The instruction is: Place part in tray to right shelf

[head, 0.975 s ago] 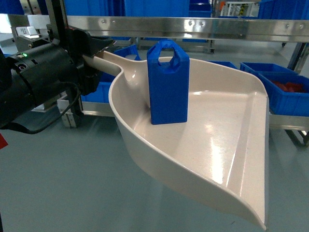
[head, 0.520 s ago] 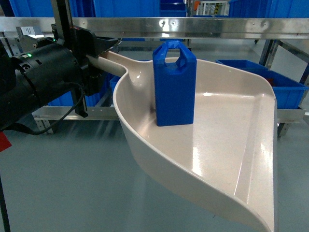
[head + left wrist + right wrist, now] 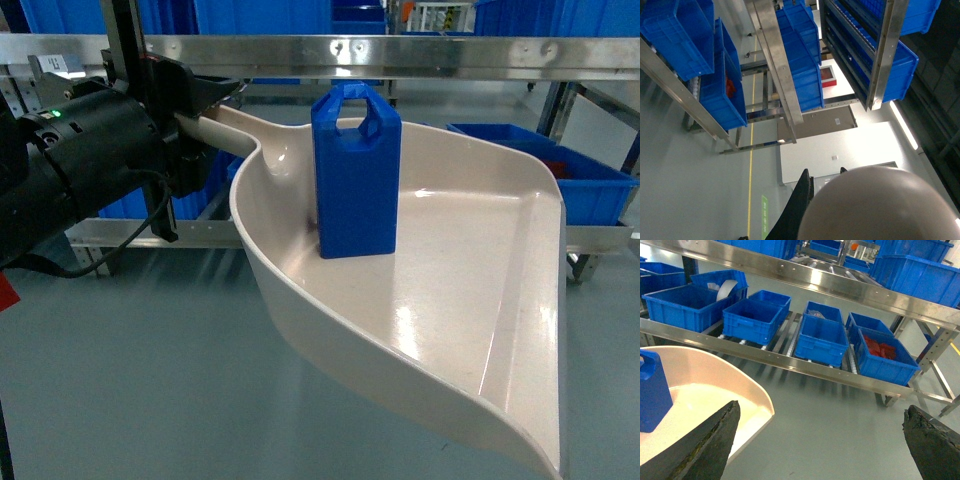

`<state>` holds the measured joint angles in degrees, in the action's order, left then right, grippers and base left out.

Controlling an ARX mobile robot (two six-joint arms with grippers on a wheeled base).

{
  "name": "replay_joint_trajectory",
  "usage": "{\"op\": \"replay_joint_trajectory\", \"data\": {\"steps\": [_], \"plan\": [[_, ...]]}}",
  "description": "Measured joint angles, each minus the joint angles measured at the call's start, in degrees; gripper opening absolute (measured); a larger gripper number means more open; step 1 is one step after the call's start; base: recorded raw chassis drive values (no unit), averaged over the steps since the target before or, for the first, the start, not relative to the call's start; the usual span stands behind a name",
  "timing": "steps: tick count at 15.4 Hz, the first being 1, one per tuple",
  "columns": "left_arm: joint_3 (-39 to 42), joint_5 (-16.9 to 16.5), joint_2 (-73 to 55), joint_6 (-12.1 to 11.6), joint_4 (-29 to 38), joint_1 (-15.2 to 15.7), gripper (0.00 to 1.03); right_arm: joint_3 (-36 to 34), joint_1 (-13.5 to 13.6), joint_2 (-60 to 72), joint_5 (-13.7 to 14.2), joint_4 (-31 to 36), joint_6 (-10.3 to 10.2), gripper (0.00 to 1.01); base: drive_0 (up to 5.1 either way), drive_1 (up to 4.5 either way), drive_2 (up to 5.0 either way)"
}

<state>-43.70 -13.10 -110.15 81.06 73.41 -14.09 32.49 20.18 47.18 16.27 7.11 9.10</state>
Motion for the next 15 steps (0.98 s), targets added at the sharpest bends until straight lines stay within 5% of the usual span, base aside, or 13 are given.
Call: {"op": "replay_joint_trajectory", "data": {"steps": [15], "plan": [[0.0,0.0,0.0,0.0,-0.1,0.0,0.12,0.0,0.0,0.0,0.0,-0.1,0.0,0.98,0.0,0.00,0.0]]}}
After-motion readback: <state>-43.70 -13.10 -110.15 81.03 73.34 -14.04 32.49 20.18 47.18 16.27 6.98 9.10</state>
